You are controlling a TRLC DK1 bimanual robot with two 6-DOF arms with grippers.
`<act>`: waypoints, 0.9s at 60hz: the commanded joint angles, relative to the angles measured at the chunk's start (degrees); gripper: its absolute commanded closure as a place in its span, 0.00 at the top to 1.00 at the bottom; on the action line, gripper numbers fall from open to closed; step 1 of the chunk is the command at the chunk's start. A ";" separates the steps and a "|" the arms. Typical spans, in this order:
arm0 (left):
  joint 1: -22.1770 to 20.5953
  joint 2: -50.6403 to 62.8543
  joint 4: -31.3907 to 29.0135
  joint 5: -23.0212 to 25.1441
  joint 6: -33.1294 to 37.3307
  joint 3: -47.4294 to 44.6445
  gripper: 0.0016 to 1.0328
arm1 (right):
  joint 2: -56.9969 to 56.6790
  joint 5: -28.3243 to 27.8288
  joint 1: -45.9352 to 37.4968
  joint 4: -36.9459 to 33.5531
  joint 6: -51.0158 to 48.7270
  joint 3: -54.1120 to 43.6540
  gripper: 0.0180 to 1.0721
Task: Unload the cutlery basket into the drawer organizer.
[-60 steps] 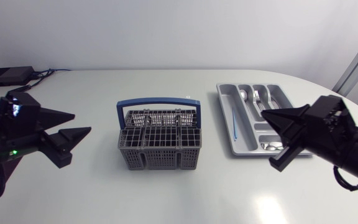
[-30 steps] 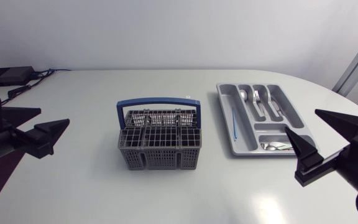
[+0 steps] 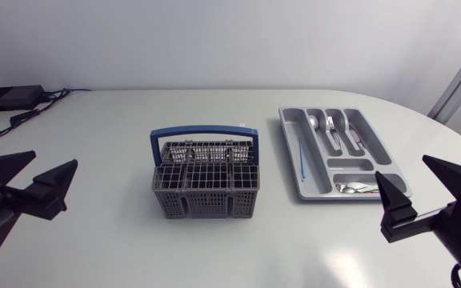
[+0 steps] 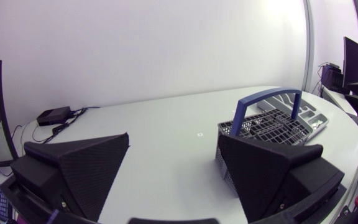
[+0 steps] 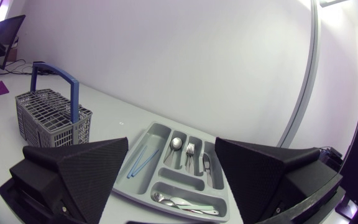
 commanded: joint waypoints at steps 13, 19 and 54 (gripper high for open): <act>-3.42 -8.37 4.84 -5.83 -4.65 -8.61 0.97 | -2.74 2.62 -0.67 2.72 8.29 -4.63 0.96; -4.73 -11.66 6.66 -8.33 -5.97 -11.72 0.97 | -3.75 3.58 -0.79 3.57 10.84 -6.12 0.96; -8.21 -20.43 11.49 -14.96 -9.48 -19.97 0.97 | -6.41 6.11 -1.08 5.80 17.61 -10.09 0.96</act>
